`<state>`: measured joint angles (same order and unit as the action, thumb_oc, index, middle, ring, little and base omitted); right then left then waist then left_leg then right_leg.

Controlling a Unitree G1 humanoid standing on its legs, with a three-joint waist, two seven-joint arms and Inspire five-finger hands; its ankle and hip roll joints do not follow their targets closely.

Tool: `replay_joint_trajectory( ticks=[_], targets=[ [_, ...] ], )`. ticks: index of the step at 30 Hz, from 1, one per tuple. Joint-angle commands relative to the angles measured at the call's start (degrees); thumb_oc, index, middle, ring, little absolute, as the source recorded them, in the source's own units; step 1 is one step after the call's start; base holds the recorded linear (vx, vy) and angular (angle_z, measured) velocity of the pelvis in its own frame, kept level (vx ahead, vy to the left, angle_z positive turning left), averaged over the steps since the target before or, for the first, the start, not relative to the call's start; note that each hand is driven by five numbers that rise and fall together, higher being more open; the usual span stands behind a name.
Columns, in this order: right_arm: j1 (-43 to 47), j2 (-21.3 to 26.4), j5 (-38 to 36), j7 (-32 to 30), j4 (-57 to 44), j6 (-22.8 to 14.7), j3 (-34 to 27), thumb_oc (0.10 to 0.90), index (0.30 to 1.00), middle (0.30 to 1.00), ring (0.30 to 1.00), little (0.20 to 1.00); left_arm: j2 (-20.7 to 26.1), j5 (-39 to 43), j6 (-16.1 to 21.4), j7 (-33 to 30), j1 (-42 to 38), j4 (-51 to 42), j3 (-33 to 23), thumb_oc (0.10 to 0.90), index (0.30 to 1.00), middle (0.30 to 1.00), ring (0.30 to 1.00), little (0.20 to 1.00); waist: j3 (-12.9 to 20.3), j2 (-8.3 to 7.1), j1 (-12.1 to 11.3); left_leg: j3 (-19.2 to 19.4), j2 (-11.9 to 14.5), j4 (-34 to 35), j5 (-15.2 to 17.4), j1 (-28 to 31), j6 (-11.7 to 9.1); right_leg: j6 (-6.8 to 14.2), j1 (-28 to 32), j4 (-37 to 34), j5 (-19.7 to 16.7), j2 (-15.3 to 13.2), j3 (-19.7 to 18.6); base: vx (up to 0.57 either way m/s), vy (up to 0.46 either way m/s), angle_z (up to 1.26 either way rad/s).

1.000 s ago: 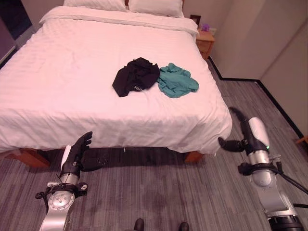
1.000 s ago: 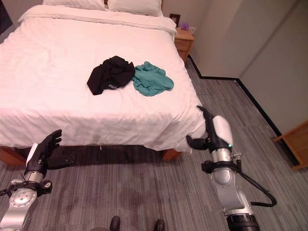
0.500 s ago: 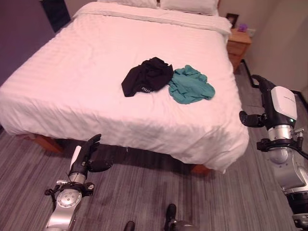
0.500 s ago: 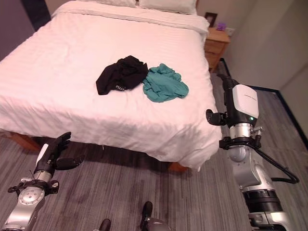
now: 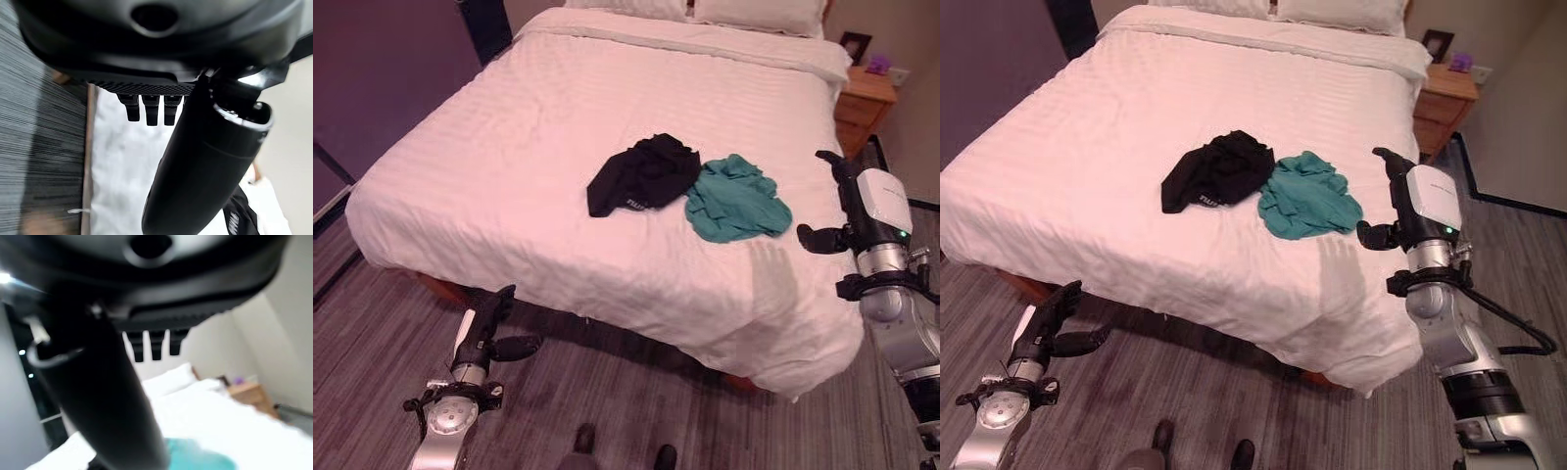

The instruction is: Pick up bed clothes into laundry basket.

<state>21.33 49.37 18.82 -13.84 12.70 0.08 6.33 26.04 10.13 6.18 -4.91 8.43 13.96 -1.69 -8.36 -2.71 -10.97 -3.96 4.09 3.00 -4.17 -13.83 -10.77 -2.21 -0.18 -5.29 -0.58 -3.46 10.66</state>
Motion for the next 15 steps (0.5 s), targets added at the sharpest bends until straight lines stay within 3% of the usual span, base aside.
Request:
replay_joint_trajectory(
  ticks=[1, 6, 9, 11, 12, 15],
  targets=[
    [9.53, 4.99, -1.42, -2.24, -0.57, -3.21, 0.17, 0.8, 0.9, 0.9, 0.9, 0.9, 3.42, 0.81, 6.33, -0.97, -0.93, -7.89, -3.04, 0.8, 0.9, 0.9, 0.9, 0.9, 4.07, -2.06, -2.91, 1.82, -2.03, 2.0, -4.38, -4.68, 0.26, 11.53, 4.56, 0.29, 0.7, -3.19, -1.19, 0.38, 0.214, -0.46],
    [9.3, 5.77, 1.82, -2.88, 5.38, -1.37, 1.14, 0.8, 0.9, 0.9, 0.9, 0.9, 3.94, 0.92, 6.29, -0.23, -0.9, -7.43, -1.98, 0.8, 0.9, 0.9, 0.9, 0.9, 5.7, -1.26, -3.74, 1.97, -0.49, 2.0, -5.37, 0.57, 0.97, 12.42, 6.03, 0.29, 1.43, -3.59, -2.63, 0.19, 0.206, -0.48],
    [8.47, 5.46, 2.66, -3.33, 9.14, -0.33, 0.75, 0.8, 0.9, 0.9, 0.9, 0.9, 4.58, 0.95, 6.04, 0.73, -1.62, -7.29, -0.39, 0.8, 0.9, 0.9, 0.9, 0.9, 6.78, -1.57, -2.81, 1.87, -0.27, 2.0, -5.72, 3.02, 1.25, 13.36, 6.13, 0.29, 0.98, -4.74, -2.2, 0.13, 0.217, -0.2],
    [8.57, 4.44, 4.31, -3.72, 13.36, 1.23, 1.6, 0.8, 0.9, 0.9, 0.9, 0.9, 5.55, 1.49, 5.51, 1.66, -1.95, -6.62, 1.0, 0.8, 0.9, 0.9, 0.9, 0.9, 6.44, -2.65, -2.5, 2.8, -1.01, 2.0, -4.51, 5.29, 2.46, 14.07, 6.43, 2.61, -2.28, -7.33, -1.85, 0.13, 0.206, 0.13],
    [9.45, 4.2, 4.92, -3.52, 13.9, 1.9, 2.45, 0.8, 0.9, 0.9, 0.9, 0.9, 5.94, 1.91, 5.35, 1.79, -1.64, -6.88, 0.87, 0.8, 0.9, 0.9, 0.9, 0.9, 5.78, -2.35, -2.45, 2.85, -0.86, 2.0, -4.33, 6.23, 2.85, 14.36, 4.97, 5.34, -3.49, -8.16, -2.06, 0.1, 0.204, 0.02],
    [11.94, 2.61, 5.15, -3.83, 15.47, 2.46, 4.77, 0.8, 0.9, 0.9, 0.9, 0.9, 5.91, 3.19, 5.18, 2.55, -0.01, -6.69, 0.43, 0.8, 0.9, 0.9, 0.9, 0.9, 5.2, -2.16, -2.78, 3.42, -0.09, 2.0, -2.97, 8.26, 3.21, 13.71, 0.76, 6.47, -4.42, -7.6, -1.97, 0.07, 0.112, -0.43]
  ],
)
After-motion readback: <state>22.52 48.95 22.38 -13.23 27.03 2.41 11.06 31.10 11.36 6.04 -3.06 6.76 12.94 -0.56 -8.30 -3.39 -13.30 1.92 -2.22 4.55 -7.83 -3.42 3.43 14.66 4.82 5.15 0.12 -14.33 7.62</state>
